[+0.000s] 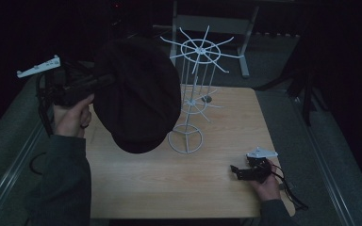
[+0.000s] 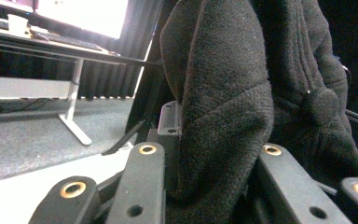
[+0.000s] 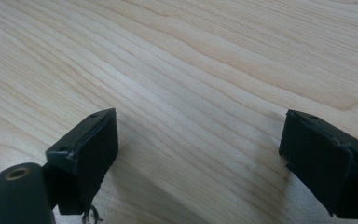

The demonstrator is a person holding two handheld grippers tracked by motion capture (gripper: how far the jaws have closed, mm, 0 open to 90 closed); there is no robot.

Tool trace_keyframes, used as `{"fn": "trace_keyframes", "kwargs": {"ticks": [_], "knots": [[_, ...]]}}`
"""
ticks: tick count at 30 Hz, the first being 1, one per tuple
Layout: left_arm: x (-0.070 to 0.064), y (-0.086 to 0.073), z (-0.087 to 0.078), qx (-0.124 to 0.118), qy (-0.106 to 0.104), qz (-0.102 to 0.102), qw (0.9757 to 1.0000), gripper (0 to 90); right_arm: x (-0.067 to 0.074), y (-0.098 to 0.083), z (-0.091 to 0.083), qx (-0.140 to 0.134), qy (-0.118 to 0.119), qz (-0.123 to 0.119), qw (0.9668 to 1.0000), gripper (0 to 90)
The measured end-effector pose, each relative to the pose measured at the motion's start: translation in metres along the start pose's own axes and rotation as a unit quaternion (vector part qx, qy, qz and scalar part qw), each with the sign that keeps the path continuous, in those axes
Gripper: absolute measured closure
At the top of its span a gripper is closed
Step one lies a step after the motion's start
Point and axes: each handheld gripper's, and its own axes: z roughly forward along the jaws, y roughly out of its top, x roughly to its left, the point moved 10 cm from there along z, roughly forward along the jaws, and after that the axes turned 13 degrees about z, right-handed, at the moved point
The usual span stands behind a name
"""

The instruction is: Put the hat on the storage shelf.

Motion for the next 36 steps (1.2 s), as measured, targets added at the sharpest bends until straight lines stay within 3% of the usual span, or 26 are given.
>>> {"fn": "trace_keyframes", "kwargs": {"ticks": [9,14,19,29,36], "knots": [[0.000,0.009,0.011,-0.009,-0.005,0.000,0.9999,74.3,0.000,0.000,0.000,0.000,0.000,0.000,1.0000,11.5],[-0.002,0.012,0.020,-0.018,-0.020,-0.006,0.9996,74.2,0.000,0.000,0.000,0.000,0.000,0.000,1.0000,11.5],[-0.003,0.011,0.033,-0.004,-0.022,-0.001,0.9997,74.2,0.000,0.000,0.000,0.000,0.000,0.000,1.0000,11.5],[0.003,-0.004,0.057,0.025,-0.035,-0.016,0.9989,73.6,0.000,0.000,0.000,0.001,0.000,0.001,1.0000,11.5],[0.006,-0.016,0.072,0.043,-0.040,-0.038,0.9975,73.5,0.000,0.000,0.000,0.001,0.000,0.001,1.0000,11.5]]}}
